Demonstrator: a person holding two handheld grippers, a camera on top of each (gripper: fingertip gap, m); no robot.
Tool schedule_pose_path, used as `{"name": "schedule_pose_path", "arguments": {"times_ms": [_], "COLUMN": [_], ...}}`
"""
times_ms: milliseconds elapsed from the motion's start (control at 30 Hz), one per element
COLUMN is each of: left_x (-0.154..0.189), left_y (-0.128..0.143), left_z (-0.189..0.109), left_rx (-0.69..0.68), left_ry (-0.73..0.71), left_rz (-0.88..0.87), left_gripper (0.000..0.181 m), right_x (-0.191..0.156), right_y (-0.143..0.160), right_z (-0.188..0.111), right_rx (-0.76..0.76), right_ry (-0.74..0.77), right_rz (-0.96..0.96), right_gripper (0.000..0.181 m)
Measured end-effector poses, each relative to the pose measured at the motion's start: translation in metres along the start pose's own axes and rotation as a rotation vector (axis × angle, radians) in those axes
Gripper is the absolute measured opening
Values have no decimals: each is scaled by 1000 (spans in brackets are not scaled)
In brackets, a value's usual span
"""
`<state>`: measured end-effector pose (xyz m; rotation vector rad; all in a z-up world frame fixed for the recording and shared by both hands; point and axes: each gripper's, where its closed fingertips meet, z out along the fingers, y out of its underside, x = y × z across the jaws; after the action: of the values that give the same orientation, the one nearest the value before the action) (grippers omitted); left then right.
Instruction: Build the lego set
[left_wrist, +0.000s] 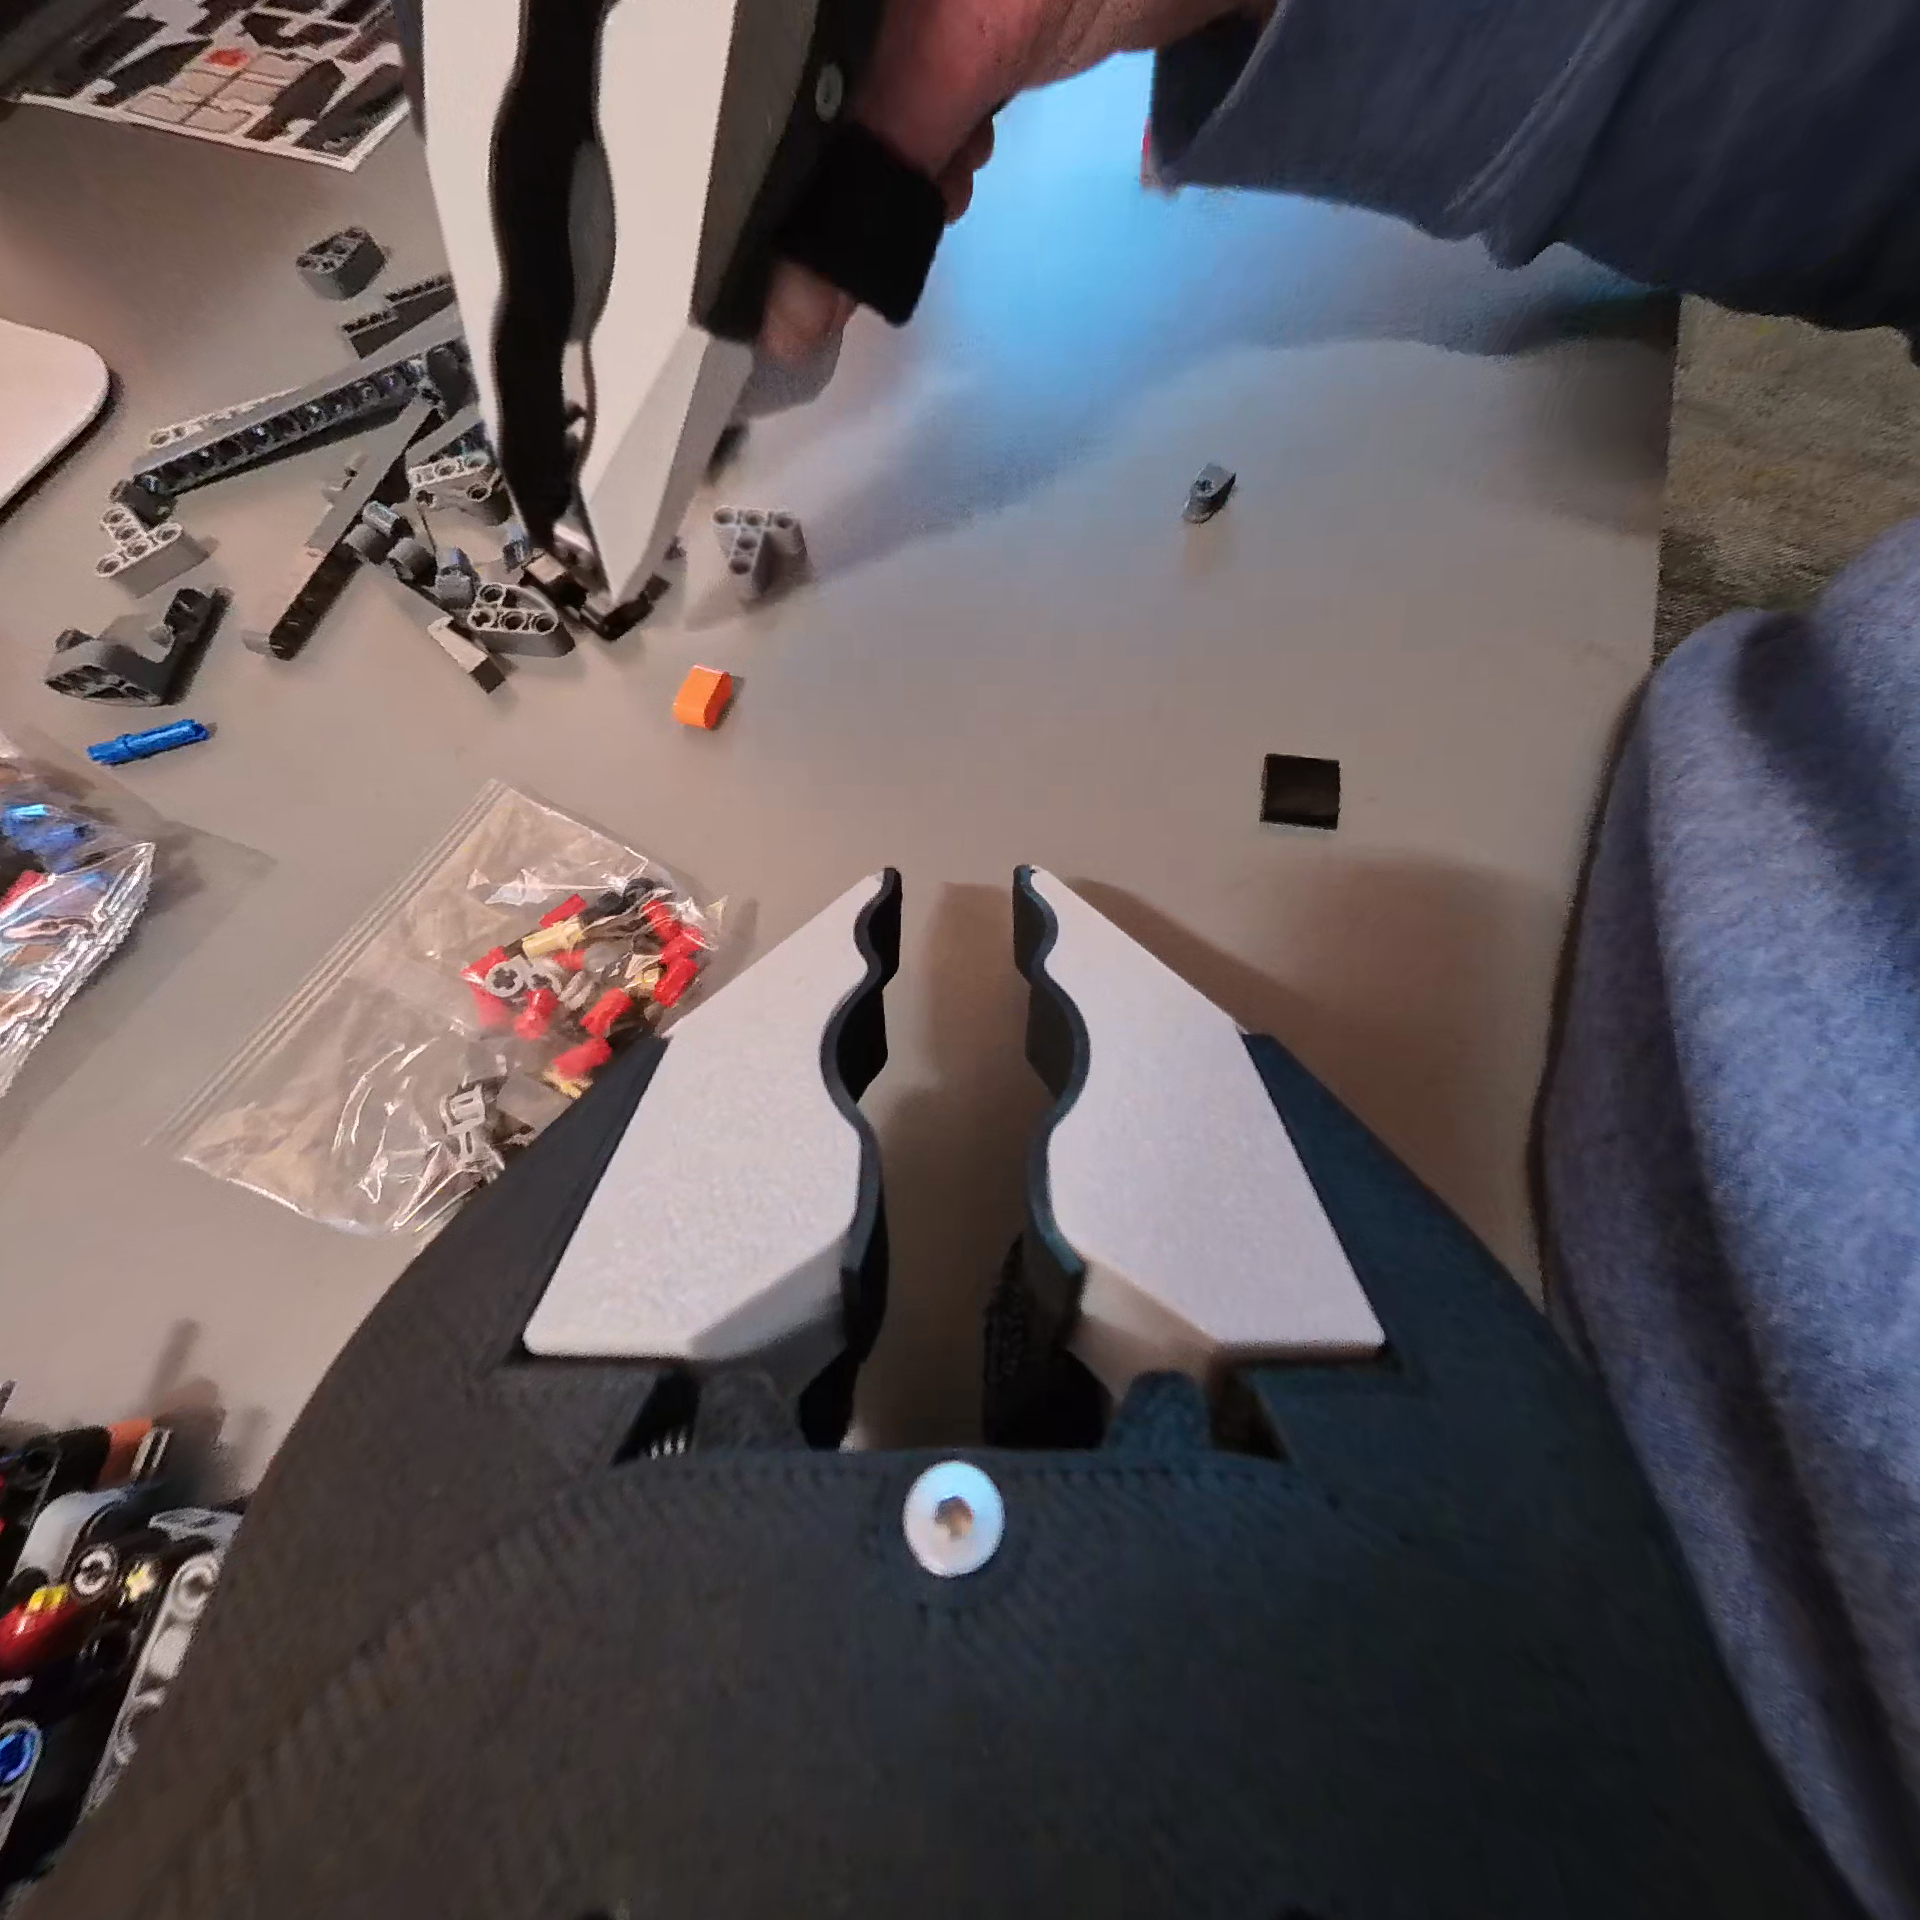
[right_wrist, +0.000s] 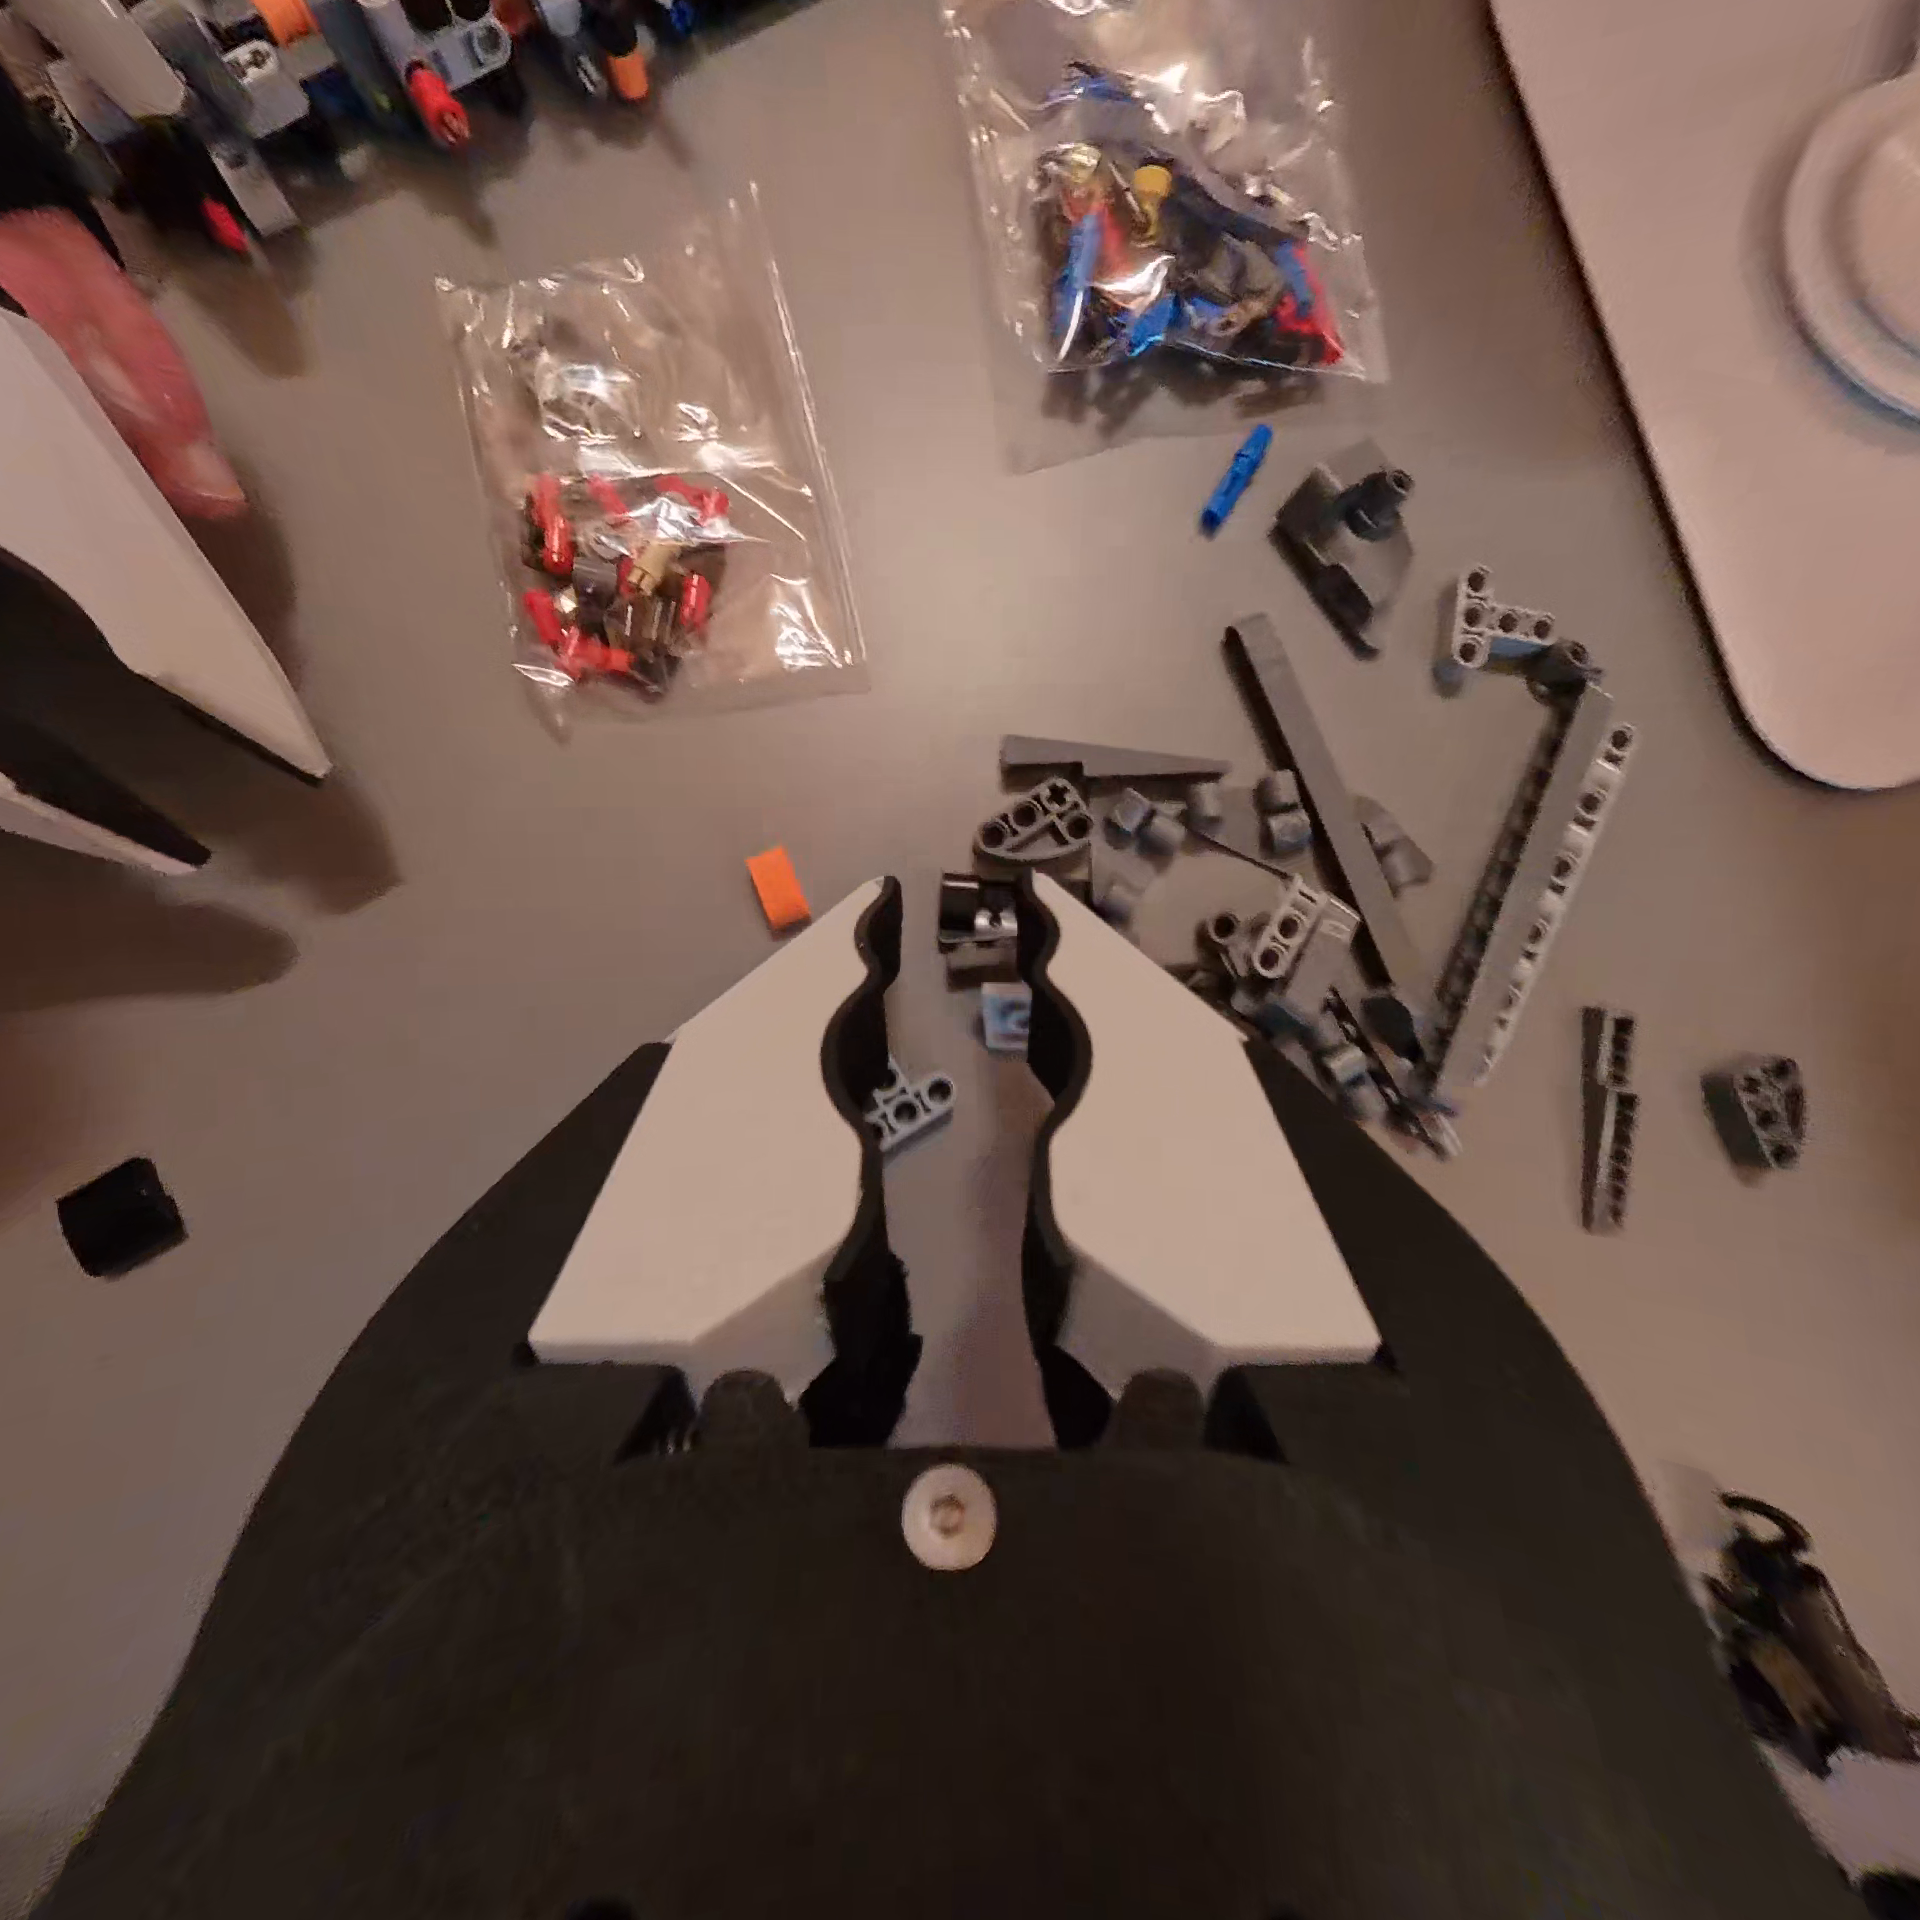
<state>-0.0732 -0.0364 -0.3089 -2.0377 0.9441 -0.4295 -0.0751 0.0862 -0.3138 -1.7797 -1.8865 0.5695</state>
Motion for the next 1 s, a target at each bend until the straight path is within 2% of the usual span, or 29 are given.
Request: {"name": "schedule_pose_path", "arguments": {"times_ms": [133,200,300,367,467,567,667,767,900,1000], "left_x": [1,1,1,1,0,1,4,5,3,4], "left_y": [0,0,0,0,0,-1,-1,-1,-1,-1], "left_z": [1,1,1,2,1,2,3,4,3,4], "left_rx": [2,2,1,-1,-1,2,-1,-5,-10,-13], "left_ry": [9,10,9,7,5,8,17,14,3,2], "left_rz": [-2,-4,-5,-3,-6,-6,1,6,5,5], "left_gripper": [19,19,19,19,19,19,19,19,19,19], "right_x": [-3,-3,-3,-5,9,53,100,122,132,133], "right_y": [8,8,6,1,1,28,80,115,138,148], "right_z": [13,15,13,5,-27,-71,-100,-108,-99,-95], "right_rx": [-63,-55,-35,3,65,88,22,-38,-94,-142], "right_ry": [-10,-12,-6,-23,16,153,290,338,342,349], "right_rz": [6,12,9,25,66,165,268,322,359,376], "right_gripper": [13,6,5,5,5,5,5,4,5,21]}}
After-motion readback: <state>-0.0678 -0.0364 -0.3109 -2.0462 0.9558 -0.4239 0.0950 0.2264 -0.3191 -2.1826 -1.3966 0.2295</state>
